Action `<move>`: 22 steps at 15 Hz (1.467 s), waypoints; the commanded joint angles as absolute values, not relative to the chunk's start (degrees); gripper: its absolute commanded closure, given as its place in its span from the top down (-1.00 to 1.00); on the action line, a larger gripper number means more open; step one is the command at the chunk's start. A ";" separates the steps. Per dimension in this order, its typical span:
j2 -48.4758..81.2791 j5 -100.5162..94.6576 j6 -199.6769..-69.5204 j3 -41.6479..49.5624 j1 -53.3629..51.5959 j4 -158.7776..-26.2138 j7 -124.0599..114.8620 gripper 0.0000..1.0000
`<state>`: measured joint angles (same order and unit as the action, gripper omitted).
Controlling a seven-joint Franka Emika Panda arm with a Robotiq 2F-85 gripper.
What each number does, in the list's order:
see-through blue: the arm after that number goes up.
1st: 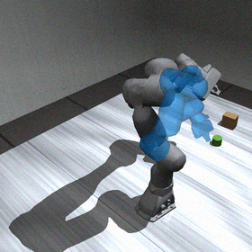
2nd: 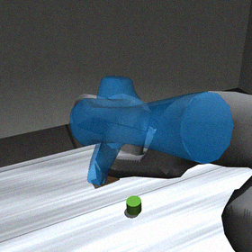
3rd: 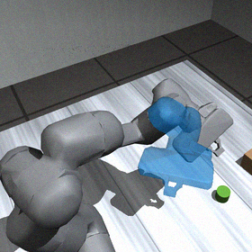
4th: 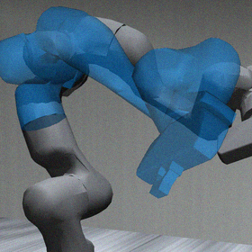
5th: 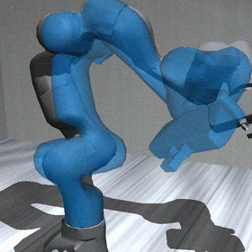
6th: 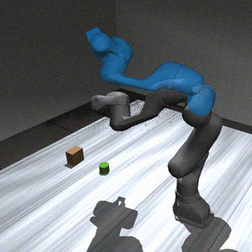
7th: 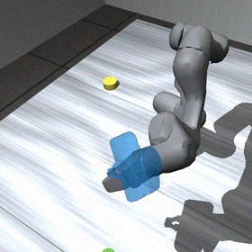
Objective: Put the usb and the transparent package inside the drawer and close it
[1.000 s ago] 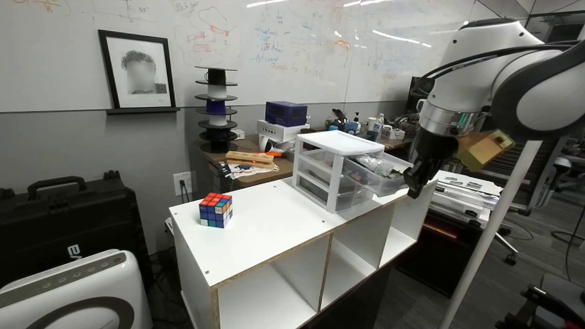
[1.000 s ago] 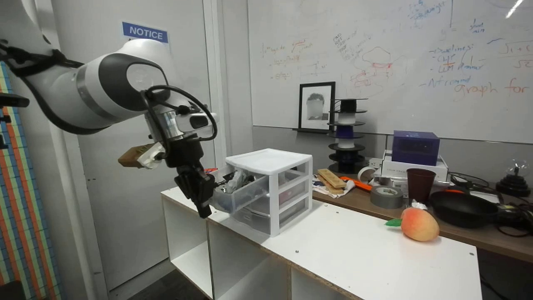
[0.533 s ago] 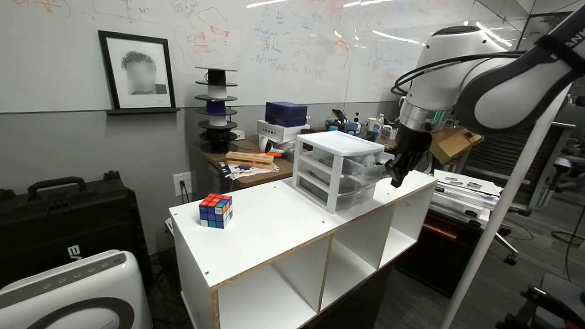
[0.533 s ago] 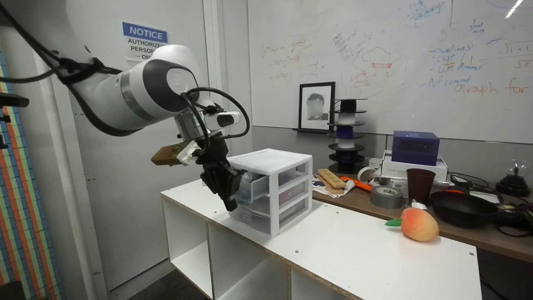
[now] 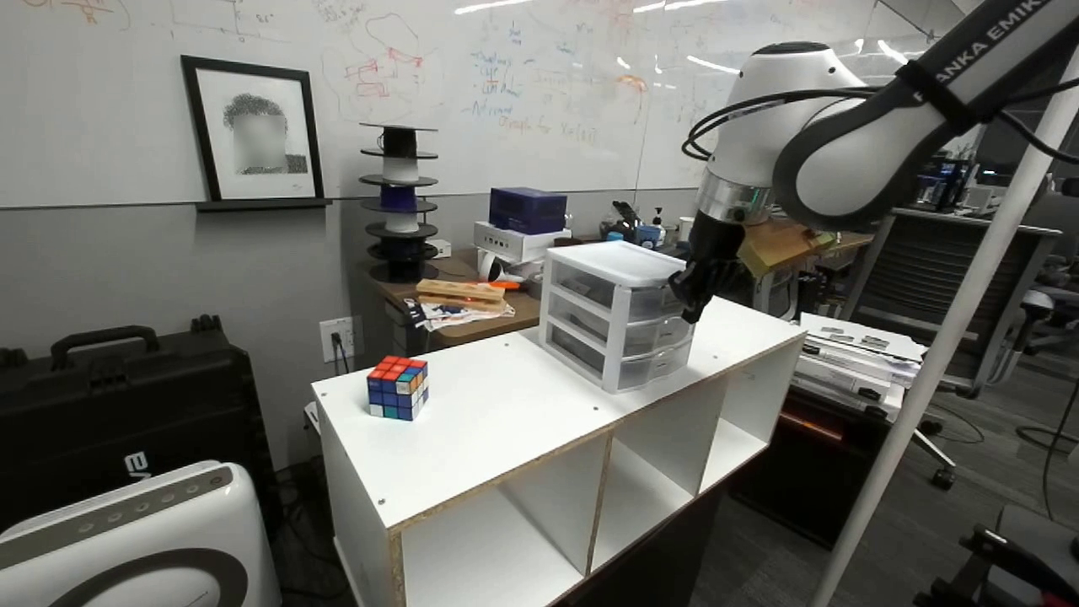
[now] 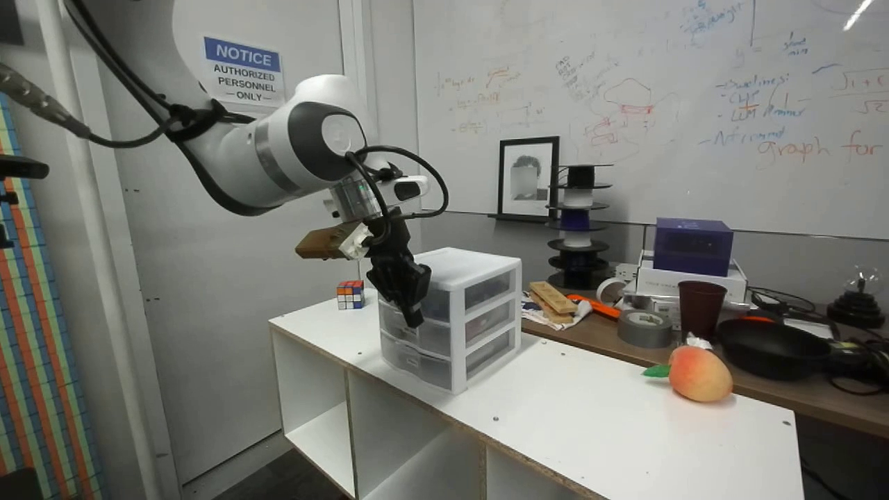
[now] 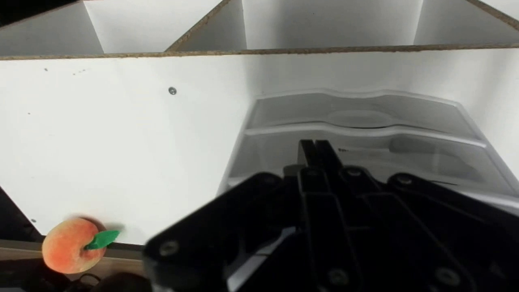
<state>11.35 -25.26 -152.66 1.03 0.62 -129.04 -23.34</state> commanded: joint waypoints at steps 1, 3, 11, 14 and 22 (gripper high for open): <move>13.32 -22.01 -149.95 2.25 -1.38 -123.68 -20.87 -0.87; 12.94 -21.39 -147.81 2.23 -1.67 -123.28 -20.04 -0.87; 0.78 -18.60 -132.05 0.67 -1.82 -128.91 -12.34 -0.63; -6.88 -15.53 -127.81 -0.11 -1.36 -132.06 -5.10 -0.64; -17.30 -15.02 -120.56 0.58 -0.68 -133.41 4.08 0.63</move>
